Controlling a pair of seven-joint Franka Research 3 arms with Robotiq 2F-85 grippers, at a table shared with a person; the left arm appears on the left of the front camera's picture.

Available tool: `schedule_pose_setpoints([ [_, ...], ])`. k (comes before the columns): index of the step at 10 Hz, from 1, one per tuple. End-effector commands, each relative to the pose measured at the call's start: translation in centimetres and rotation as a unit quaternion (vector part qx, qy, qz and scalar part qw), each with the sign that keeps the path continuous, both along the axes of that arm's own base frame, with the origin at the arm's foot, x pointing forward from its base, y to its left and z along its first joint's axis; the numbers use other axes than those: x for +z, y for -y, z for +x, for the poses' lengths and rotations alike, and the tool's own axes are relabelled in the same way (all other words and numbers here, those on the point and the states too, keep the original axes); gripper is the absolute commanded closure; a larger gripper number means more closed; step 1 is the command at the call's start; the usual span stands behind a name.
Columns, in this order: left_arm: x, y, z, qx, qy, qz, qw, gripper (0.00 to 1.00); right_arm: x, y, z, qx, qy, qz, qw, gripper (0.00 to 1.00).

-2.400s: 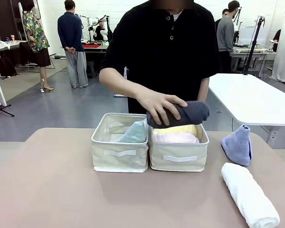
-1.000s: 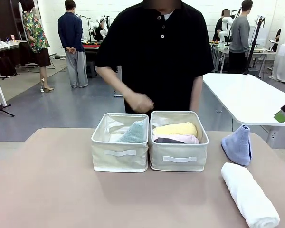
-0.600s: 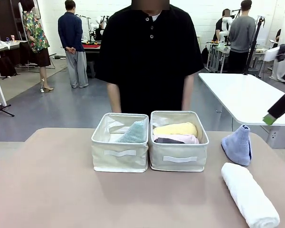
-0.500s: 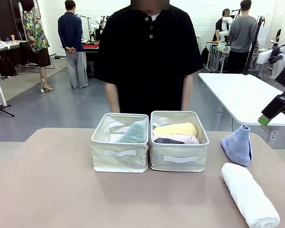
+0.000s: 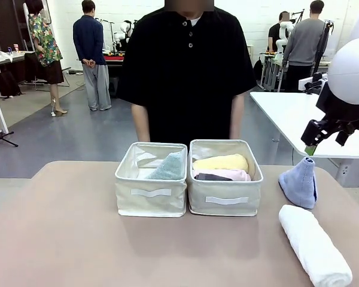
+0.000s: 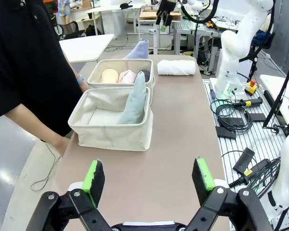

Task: Sort the towels based on their folding style.
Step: Pick up another triangle-folded towel from the table and place it in the left Fabric basket.

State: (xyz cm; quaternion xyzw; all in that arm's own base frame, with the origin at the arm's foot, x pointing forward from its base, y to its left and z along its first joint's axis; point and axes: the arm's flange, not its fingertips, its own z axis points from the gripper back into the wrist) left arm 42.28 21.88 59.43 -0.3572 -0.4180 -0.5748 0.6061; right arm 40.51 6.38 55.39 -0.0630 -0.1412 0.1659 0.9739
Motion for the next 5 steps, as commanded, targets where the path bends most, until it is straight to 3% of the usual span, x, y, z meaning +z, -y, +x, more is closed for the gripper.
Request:
schedule_pose_setpoints([
  [1,0.0,0.3,-0.3,0.01,-0.001,-0.003,1.0,0.05,-0.5,-0.7,2.6,-0.005,-0.01,0.003,1.0,0.0],
  [5,0.0,0.3,-0.3,0.01,-0.001,-0.003,1.0,0.05,-5.2,-1.2,7.0,0.022,-0.033,0.026,0.999,0.0],
])
